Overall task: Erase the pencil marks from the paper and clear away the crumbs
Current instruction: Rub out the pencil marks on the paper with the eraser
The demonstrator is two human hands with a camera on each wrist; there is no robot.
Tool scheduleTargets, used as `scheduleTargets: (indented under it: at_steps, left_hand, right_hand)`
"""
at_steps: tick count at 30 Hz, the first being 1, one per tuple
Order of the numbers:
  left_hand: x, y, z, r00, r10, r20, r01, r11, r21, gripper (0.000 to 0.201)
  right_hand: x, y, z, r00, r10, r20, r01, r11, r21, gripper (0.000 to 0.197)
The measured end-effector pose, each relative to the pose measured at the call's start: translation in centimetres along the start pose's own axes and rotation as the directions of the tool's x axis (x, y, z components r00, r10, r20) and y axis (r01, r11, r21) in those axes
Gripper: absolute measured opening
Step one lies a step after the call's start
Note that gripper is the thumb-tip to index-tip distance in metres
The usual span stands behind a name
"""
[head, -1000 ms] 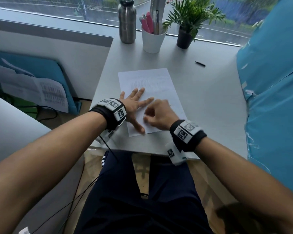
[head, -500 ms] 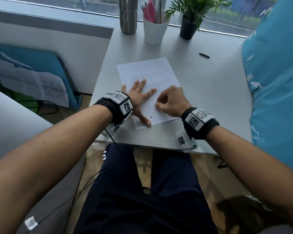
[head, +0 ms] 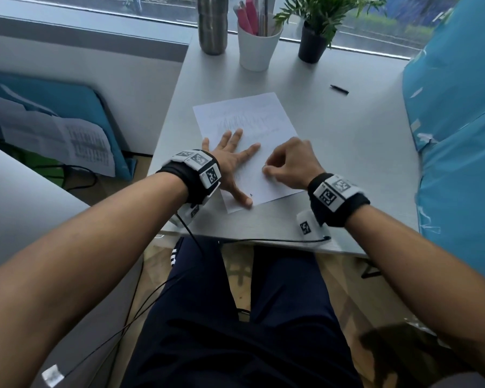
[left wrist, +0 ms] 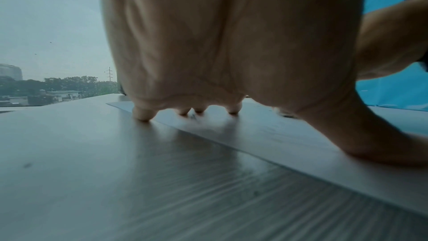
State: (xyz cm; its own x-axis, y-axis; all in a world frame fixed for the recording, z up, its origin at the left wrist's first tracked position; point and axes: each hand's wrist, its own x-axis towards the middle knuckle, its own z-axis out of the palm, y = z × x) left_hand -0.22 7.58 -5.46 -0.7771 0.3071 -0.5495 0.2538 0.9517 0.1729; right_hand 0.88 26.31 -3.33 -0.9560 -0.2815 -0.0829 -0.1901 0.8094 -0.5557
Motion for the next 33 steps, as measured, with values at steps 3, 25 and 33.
scheduleTargets:
  at_steps: [3,25,33]
  left_hand:
    - [0.2,0.0,0.1,1.0,0.006,-0.011,-0.006,1.0,0.028,0.151]
    - [0.3,0.0,0.3,1.0,0.015,-0.012,-0.015,1.0,0.0,0.153]
    - [0.1,0.1,0.3,1.0,0.013,-0.019,-0.013,1.0,0.002,0.153]
  right_hand:
    - [-2.0,-2.0,1.9,0.974,-0.146,0.171,0.15,0.989,-0.01,0.01]
    - [2.0,-0.3,-0.1,1.0,-0.022,-0.007,0.022,0.999,-0.031,0.011]
    - [2.3,-0.6,-0.3,1.0,0.004,0.018,-0.004,0.999,-0.036,0.012]
